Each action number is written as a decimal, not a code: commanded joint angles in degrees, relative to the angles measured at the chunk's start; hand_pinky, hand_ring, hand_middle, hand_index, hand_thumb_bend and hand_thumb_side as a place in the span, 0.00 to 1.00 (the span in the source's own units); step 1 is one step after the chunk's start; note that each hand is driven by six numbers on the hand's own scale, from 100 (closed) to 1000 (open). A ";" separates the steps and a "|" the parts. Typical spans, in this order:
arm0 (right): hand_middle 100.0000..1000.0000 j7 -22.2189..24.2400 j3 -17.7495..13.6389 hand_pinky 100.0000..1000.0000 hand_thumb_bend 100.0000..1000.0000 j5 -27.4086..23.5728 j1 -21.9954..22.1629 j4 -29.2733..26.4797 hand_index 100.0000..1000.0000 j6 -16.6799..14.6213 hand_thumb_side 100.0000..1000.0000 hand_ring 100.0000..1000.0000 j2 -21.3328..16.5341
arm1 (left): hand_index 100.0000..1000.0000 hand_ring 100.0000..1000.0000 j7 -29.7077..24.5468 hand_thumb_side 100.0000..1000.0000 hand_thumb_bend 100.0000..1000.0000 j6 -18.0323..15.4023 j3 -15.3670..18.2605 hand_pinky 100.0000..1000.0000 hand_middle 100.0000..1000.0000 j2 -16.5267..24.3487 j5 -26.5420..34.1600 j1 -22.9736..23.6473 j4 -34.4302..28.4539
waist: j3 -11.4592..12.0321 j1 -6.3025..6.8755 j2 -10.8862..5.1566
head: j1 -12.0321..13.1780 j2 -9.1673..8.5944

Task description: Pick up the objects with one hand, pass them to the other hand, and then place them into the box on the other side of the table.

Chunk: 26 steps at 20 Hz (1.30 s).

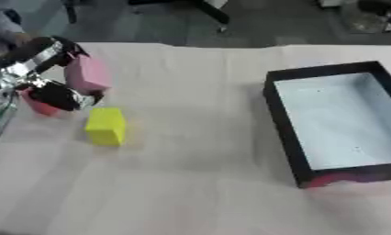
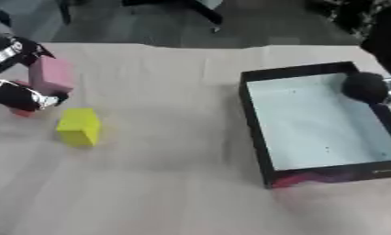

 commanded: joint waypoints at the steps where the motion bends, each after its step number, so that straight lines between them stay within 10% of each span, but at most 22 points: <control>1: 1.00 3.19 2.33 1.00 0.56 3.42 -2.82 1.30 1.00 0.37 0.11 1.00 0.81 | 0.50 0.63 2.55 0.00 0.07 -0.54 -0.46 0.79 0.57 -0.33 0.49 -0.59 -1.84 | -0.01 -0.67 -2.40 | -1.08 -0.09; 26: 1.00 3.18 13.36 0.98 0.51 17.19 -17.41 13.05 1.00 -0.65 0.07 1.00 12.14 | 0.49 0.49 8.61 0.00 0.00 -4.02 -3.50 0.74 0.47 -8.61 3.62 2.74 -11.16 | 1.84 -0.92 -2.11 | -6.31 0.59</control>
